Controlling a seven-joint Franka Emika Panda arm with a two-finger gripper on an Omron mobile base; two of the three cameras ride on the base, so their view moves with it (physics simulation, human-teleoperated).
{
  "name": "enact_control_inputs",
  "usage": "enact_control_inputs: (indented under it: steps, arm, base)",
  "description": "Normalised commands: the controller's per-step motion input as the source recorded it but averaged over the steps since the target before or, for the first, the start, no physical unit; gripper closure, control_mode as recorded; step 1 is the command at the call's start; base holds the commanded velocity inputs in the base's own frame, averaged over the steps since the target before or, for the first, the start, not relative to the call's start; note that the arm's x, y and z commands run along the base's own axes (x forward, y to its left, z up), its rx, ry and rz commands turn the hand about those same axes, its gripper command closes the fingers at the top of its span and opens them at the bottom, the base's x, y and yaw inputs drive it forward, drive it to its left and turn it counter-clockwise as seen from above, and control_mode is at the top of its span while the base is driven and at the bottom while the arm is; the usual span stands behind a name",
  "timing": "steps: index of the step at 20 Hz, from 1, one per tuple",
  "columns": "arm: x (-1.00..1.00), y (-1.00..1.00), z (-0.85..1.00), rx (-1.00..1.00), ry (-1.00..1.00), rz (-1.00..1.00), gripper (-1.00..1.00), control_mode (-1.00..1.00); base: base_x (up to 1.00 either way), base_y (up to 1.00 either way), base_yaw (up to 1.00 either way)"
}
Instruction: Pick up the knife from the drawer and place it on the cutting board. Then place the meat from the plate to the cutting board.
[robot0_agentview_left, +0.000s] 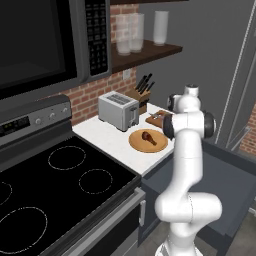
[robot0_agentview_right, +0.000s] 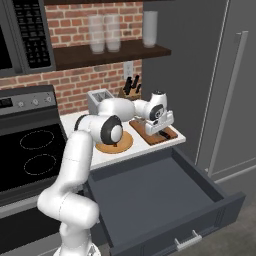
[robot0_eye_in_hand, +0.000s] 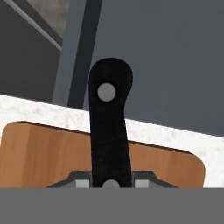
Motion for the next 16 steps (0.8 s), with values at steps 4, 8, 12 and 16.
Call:
enact_control_inputs:
  steps: [4,8,12,16]
  arm:
    - [0.49,-0.18,-0.24,0.0,0.0,0.0,1.0,-1.0]
    - [0.4,-0.03,-0.18,0.0,0.0,0.0,-1.0,-1.0]
    - [-0.01,0.0,-0.02,0.0,-0.1,0.0,-1.0,-1.0]
    - [-0.34,0.03,0.01,0.0,-0.18,0.0,-1.0,-1.0]
  base:
    - [0.0,0.0,0.0]
    - [0.0,0.0,0.0]
    - [0.0,0.0,0.0]
    - [0.0,0.0,0.0]
